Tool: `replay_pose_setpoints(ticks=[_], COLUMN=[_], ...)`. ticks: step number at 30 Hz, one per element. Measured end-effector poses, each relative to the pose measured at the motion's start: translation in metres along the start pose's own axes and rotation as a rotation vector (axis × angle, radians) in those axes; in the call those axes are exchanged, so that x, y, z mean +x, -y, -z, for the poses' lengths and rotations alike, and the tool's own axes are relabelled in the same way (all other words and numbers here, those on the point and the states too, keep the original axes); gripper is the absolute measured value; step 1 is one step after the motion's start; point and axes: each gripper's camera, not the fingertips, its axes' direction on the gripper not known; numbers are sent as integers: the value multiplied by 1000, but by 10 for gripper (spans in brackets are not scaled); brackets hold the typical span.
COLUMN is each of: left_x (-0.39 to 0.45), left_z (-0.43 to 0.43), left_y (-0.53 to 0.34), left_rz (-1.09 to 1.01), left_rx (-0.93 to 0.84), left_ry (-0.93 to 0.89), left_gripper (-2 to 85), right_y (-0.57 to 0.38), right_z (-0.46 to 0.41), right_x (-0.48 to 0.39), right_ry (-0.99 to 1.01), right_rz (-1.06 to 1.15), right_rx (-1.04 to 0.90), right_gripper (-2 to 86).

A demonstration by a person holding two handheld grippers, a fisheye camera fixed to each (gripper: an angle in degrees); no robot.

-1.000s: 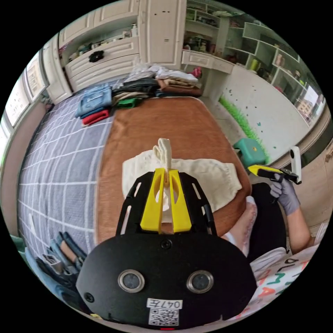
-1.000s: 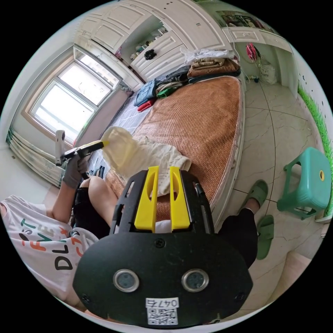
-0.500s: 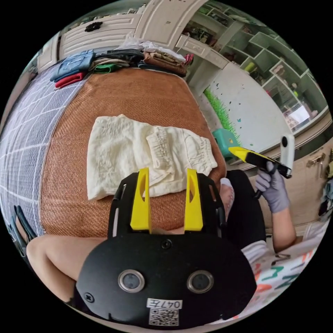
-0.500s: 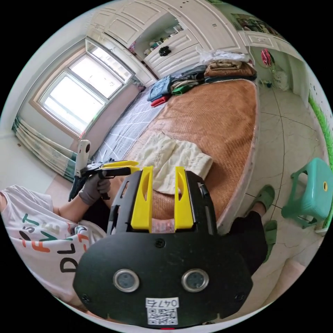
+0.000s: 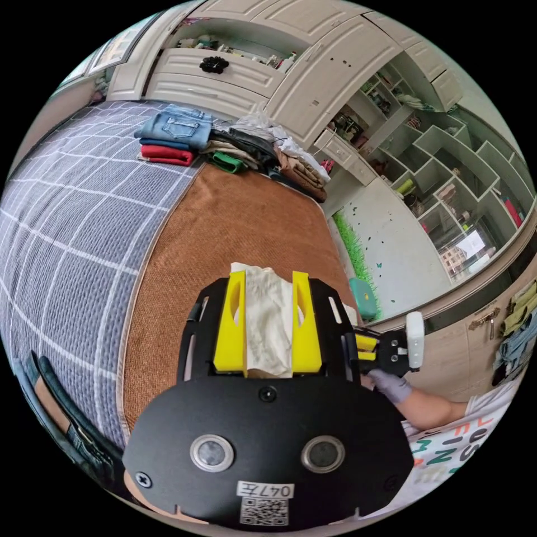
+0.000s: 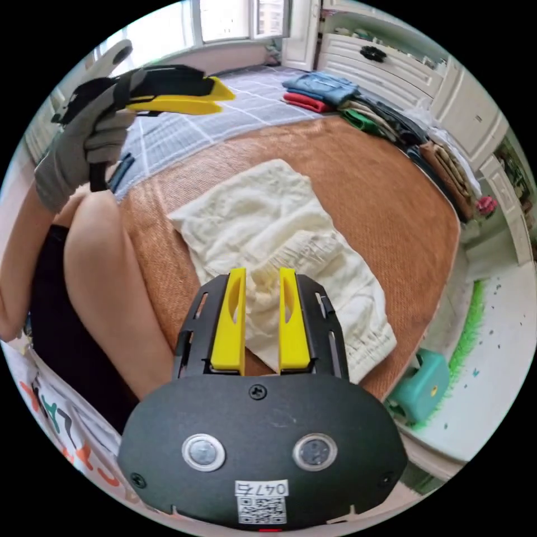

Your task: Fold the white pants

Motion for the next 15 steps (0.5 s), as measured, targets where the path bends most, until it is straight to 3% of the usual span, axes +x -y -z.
replay_pose_setpoints(ticks=[7, 15], left_x=[-47, -68], left_z=[-11, -42], left_y=[-19, -32], left_rz=[83, 89], left_rx=[21, -48], left_ry=[-199, -232], left_gripper=[110, 109], right_y=[-21, 46], right_z=[33, 28], right_x=[12, -70], right_ry=[-28, -131], right_rz=[-268, -10], right_rx=[27, 45], right_gripper=[42, 52])
